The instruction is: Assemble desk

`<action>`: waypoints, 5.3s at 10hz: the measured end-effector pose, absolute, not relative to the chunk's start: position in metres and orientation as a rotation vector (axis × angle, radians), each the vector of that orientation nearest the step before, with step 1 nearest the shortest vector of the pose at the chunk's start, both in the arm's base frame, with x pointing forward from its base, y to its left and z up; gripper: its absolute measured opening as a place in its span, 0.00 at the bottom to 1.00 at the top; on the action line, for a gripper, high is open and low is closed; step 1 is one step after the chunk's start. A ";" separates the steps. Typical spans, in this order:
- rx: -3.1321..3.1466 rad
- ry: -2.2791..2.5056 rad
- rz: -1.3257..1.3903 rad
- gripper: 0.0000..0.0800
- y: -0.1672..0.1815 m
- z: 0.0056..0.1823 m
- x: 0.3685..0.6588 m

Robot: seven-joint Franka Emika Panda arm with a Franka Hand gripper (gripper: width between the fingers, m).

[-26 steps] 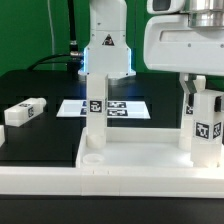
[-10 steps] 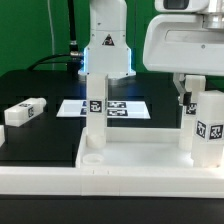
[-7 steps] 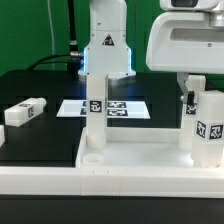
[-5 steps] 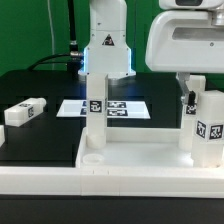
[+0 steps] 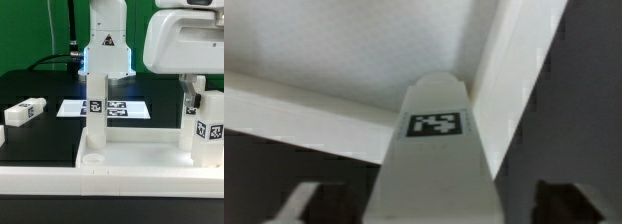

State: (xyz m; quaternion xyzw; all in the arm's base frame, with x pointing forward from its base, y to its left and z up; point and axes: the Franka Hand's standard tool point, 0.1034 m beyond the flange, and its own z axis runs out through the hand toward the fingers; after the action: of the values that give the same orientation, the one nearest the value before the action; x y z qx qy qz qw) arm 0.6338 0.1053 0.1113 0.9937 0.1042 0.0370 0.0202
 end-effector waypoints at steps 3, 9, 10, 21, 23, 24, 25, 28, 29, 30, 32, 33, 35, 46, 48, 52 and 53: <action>3.087 0.282 0.115 0.36 0.105 0.111 0.634; 3.075 -0.627 0.111 0.36 0.096 0.110 0.633; 3.043 -0.752 0.105 0.36 0.090 0.110 0.633; 2.978 -1.022 0.062 0.81 0.062 0.140 0.593; 3.034 -0.900 0.052 0.81 0.018 0.165 0.577; 3.048 -0.844 0.056 0.81 -0.007 0.168 0.573; 3.044 -0.841 0.064 0.81 -0.028 0.171 0.573; 3.042 -0.845 0.058 0.81 -0.018 0.168 0.573; 3.043 -0.844 0.057 0.81 -0.018 0.168 0.573; 3.058 -0.779 0.056 0.81 -0.021 0.167 0.571; 3.095 -0.559 0.063 0.81 -0.061 0.161 0.553; 3.110 -0.470 0.061 0.81 -0.088 0.159 0.543; 3.115 -0.425 0.065 0.81 -0.138 0.155 0.531; 3.079 -0.554 0.000 0.81 -0.199 0.082 0.465; 3.092 -0.561 -0.034 0.81 -0.199 0.083 0.464; 3.131 -0.628 -0.305 0.81 -0.214 0.059 0.431; 3.126 -0.644 -0.343 0.81 -0.220 0.054 0.427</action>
Offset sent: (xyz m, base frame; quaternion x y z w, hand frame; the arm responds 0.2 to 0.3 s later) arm 0.0000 0.0000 0.0000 0.0000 0.0000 0.0000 1.0000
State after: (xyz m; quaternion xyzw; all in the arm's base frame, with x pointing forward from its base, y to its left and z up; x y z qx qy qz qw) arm 0.4272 -0.2201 0.0536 0.9733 -0.2004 -0.1068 -0.0341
